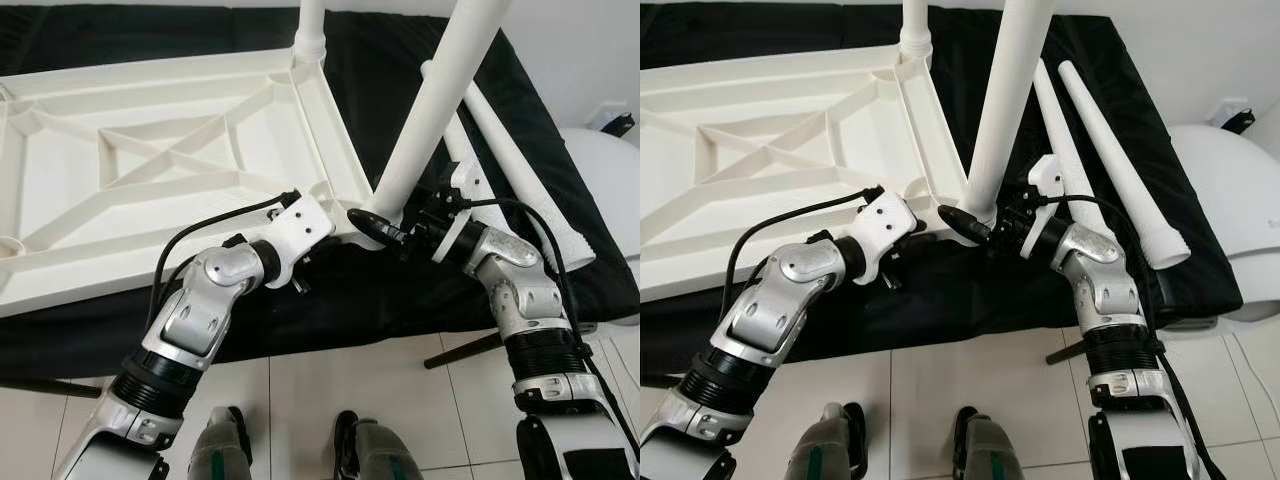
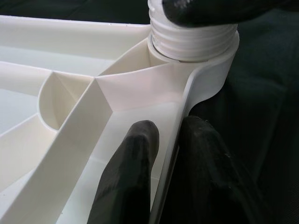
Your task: Building children table
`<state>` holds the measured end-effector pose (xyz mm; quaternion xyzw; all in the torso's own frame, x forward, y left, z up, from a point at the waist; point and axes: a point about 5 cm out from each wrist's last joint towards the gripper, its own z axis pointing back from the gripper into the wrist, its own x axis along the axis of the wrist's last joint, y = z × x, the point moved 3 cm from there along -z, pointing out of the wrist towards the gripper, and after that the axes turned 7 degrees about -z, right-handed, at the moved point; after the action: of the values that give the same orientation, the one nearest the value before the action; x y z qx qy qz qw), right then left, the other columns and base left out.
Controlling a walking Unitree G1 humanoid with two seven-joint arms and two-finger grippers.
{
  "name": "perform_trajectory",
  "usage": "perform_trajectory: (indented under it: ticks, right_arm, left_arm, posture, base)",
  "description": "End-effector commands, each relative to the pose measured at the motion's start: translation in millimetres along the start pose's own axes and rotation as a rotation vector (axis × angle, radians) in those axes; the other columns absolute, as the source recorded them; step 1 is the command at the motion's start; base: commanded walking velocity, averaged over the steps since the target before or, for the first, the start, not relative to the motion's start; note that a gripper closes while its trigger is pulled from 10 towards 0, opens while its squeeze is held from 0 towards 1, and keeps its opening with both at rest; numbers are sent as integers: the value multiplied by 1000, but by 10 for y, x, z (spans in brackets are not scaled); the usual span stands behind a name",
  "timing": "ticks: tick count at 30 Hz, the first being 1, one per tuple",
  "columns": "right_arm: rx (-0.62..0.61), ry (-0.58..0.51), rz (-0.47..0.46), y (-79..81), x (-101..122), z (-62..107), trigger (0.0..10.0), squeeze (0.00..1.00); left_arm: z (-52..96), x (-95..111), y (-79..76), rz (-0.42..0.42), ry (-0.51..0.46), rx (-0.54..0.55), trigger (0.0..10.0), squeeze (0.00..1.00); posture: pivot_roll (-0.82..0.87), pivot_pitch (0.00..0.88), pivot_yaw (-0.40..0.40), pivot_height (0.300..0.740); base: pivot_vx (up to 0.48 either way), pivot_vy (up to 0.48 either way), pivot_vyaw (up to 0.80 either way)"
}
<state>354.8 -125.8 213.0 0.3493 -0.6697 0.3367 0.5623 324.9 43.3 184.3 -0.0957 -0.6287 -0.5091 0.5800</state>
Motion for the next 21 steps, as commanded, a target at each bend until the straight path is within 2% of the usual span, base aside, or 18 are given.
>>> perform_trajectory:
  ticks: [1, 11, 12, 21]
  right_arm:
    - [3, 15, 9, -21, -31, 18, 10000, 0]
    - [14, -42, 44, -75, 74, -100, 10000, 0]
    - [27, -41, 47, -56, 73, -113, 0, 0]
    - [43, -46, 38, -12, 30, -104, 0, 0]
  left_arm:
    - [-39, -202, -142, 47, 74, -23, 10000, 0]
    - [-47, -212, -132, 45, 76, -20, 10000, 0]
    - [-58, -212, -123, 41, 75, -20, 10000, 0]
    - [-77, -220, -90, 35, 75, -15, 10000, 0]
  posture:
    - [92, 249, -40, 740]
    - [88, 236, -43, 740]
    - [82, 222, -43, 740]
    - [71, 198, -46, 740]
  base:
    - [0, 0, 0]
    - [0, 0, 0]
    - [0, 0, 0]
    - [0, 0, 0]
